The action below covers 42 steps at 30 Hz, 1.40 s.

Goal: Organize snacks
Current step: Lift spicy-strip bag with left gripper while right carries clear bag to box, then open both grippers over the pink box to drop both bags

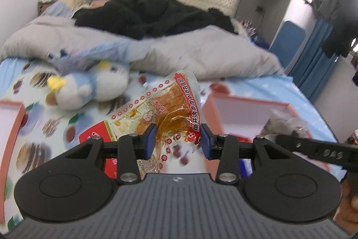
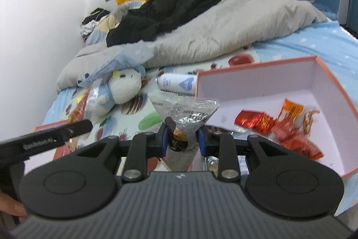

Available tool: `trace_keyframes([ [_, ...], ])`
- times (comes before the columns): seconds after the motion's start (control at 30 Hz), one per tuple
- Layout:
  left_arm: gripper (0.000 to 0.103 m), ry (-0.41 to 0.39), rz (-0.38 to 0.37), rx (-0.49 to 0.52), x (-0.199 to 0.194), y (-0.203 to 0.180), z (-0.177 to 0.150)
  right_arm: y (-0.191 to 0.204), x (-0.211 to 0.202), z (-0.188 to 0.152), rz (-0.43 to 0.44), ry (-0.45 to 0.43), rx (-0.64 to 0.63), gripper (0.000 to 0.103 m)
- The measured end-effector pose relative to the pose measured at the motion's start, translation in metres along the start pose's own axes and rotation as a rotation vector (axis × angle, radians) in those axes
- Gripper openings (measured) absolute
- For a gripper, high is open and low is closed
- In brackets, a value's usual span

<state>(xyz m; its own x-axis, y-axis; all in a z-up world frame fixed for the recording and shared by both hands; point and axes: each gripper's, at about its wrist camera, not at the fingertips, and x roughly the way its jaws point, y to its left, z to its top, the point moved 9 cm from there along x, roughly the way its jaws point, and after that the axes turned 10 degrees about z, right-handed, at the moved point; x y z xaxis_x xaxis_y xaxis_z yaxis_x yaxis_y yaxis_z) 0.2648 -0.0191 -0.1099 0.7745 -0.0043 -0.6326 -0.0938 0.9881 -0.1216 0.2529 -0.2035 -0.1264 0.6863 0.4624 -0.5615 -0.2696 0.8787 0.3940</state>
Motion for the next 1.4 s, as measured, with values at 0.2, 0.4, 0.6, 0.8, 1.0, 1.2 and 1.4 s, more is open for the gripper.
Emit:
trace_keyframes([
  [0.2,0.047,-0.044,-0.055,-0.005,-0.017,-0.035,0.026,-0.012,-0.016,0.019,-0.013,-0.043,-0.018,0.030],
  [0.4,0.047,-0.049,-0.130,0.004,-0.017,-0.080,0.041,-0.034,-0.027,0.033,-0.047,-0.076,-0.016,0.030],
  [0.6,0.047,-0.011,-0.212,0.020,-0.001,-0.129,0.042,-0.065,-0.034,0.037,-0.093,-0.088,-0.005,0.030],
  [0.8,0.047,0.069,-0.271,0.025,0.039,-0.174,0.034,-0.110,-0.025,0.034,-0.142,-0.060,0.038,0.031],
  [1.0,0.048,0.168,-0.306,0.055,0.095,-0.216,0.017,-0.153,-0.001,0.023,-0.187,-0.009,0.098,0.031],
  [1.2,0.048,0.271,-0.297,0.083,0.154,-0.236,-0.010,-0.187,0.028,0.008,-0.208,0.059,0.138,0.031],
  [1.4,0.048,0.327,-0.279,0.111,0.190,-0.239,-0.029,-0.209,0.051,-0.004,-0.216,0.104,0.183,0.031],
])
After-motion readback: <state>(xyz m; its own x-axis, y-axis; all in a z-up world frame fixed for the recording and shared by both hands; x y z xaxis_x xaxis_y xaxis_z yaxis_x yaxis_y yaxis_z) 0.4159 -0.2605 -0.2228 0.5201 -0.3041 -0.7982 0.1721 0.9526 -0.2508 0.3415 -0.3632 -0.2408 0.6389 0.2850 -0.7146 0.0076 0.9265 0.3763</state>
